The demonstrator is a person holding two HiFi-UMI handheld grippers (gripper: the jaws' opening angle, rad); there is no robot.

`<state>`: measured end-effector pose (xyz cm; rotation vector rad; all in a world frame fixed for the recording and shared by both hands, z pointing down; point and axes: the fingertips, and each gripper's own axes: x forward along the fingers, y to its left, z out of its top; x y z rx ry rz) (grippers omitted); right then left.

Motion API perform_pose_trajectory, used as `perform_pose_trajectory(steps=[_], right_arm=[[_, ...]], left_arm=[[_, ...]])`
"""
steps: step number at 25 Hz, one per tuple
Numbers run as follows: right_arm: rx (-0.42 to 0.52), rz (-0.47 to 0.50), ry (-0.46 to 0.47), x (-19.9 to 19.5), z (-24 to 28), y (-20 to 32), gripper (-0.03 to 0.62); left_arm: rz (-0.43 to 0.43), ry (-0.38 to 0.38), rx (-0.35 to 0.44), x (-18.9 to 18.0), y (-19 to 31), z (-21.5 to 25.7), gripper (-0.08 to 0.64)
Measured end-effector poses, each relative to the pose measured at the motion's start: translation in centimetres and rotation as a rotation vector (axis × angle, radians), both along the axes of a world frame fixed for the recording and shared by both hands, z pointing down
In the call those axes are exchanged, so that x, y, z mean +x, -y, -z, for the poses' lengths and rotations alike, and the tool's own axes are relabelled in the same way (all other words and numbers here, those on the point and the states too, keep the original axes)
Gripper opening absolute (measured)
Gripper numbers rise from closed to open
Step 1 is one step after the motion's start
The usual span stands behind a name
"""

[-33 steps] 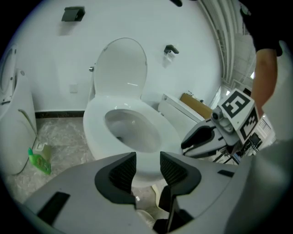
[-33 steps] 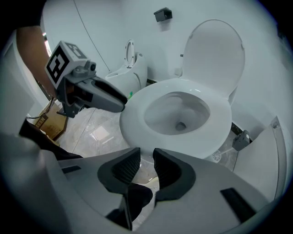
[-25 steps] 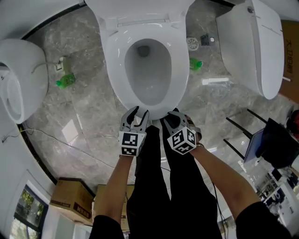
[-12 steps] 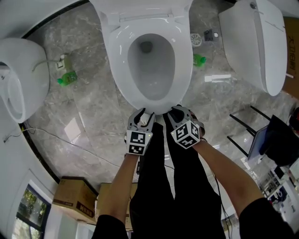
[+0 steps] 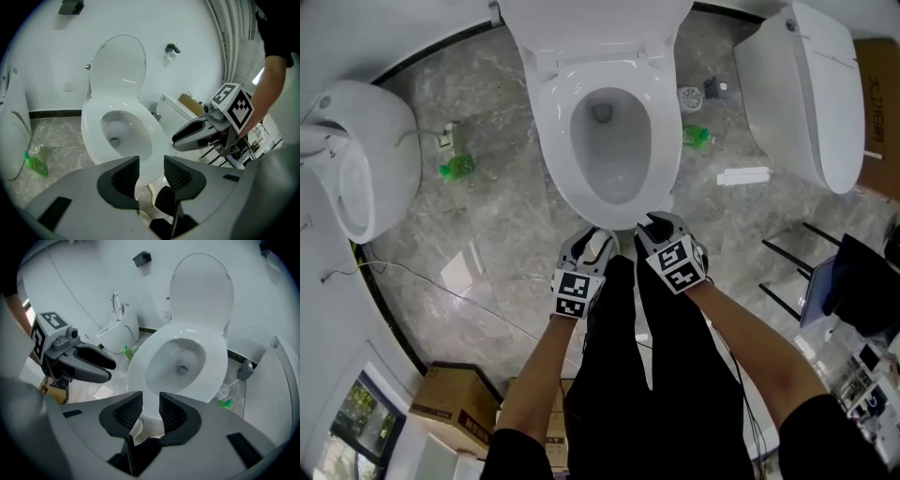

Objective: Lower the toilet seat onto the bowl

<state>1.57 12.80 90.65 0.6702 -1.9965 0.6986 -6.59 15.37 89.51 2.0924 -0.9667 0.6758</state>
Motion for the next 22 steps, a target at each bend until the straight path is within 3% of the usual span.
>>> perform_pose_trajectory(steps=[5, 10, 14, 17, 22], right_arm=[[0.039, -0.129, 0.097, 0.7, 13.2, 0.0, 0.127], [0.079, -0.097, 0.23, 0.1, 27.0, -1.2, 0.127], [0.165, -0.21, 0.397, -0.3, 37.3, -1.1, 0.127], [0.246, -0.268, 0.493, -0.1, 43.8, -0.2, 0.123], [0.37, -0.37, 0.595, 2.0, 51.4, 0.6, 0.055]], left_arm=[[0.034, -0.085, 0.043, 0.5, -1.0, 12.2, 0.168], [0.045, -0.1, 0.192, 1.8, -0.4, 25.6, 0.102], [0.196, -0.124, 0.281, 0.5, 1.6, 34.9, 0.029], [0.29, -0.169, 0.342, -1.2, 3.1, 40.8, 0.015], [0.196, -0.23, 0.376, 0.5, 3.1, 47.5, 0.015]])
